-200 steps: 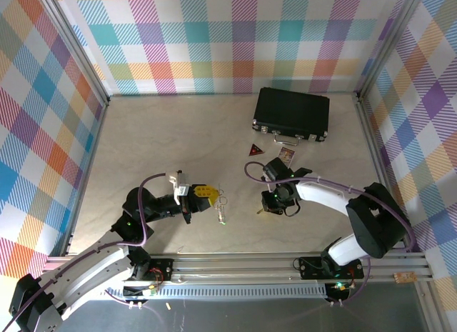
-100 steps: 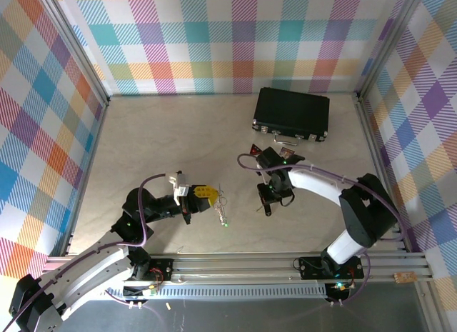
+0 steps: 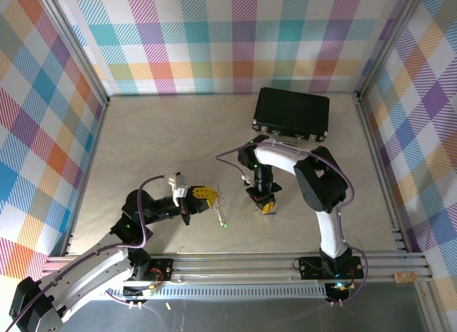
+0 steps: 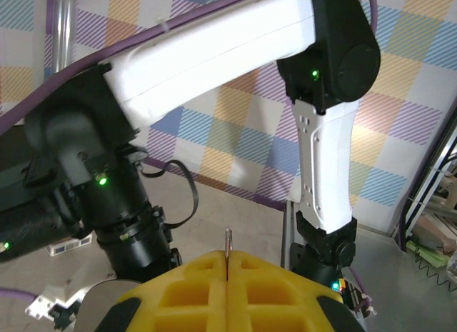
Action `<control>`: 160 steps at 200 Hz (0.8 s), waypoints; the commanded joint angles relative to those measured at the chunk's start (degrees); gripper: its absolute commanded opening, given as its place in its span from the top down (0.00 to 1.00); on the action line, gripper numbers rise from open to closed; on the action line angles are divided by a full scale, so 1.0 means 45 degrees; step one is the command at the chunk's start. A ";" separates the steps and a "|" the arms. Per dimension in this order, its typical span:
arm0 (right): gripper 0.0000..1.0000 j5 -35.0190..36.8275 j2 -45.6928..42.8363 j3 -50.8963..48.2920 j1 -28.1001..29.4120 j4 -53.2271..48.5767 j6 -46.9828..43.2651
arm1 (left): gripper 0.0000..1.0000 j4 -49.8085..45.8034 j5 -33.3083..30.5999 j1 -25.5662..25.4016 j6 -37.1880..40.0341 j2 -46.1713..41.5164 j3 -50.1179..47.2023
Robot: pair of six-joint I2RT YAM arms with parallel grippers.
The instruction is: Put the keys on the keyring
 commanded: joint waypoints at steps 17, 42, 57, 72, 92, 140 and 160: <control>0.98 -0.0610 0.1181 0.1031 -0.0015 -0.1090 -0.0960 | 1.00 0.0742 0.0020 0.0137 -0.0066 -0.0172 -0.0139; 0.94 -0.0254 0.1371 0.0940 -0.0014 -0.0426 -0.0956 | 1.00 0.0936 0.0049 0.0147 -0.0157 -0.0152 -0.0168; 0.89 -0.0169 0.1376 0.0865 -0.0015 -0.0048 -0.0873 | 1.00 0.0930 0.0049 0.0157 -0.0169 -0.0114 -0.0172; 0.83 -0.0098 0.1244 0.0861 0.0005 0.0249 -0.0744 | 1.00 0.0957 0.0066 0.0157 -0.0196 -0.0082 -0.0168; 0.74 0.0099 0.0679 0.0830 0.0005 0.0580 -0.0476 | 1.00 0.1076 0.0046 0.0157 -0.0215 -0.0034 -0.0199; 0.59 0.0401 -0.2285 -0.0474 0.0083 0.1757 0.1428 | 1.00 0.1281 0.0166 0.0172 -0.0332 0.0094 -0.0193; 0.55 -0.0041 -0.4227 -0.2428 0.0141 0.3484 0.3023 | 1.00 0.1484 0.0200 0.0172 -0.0444 0.0147 -0.0245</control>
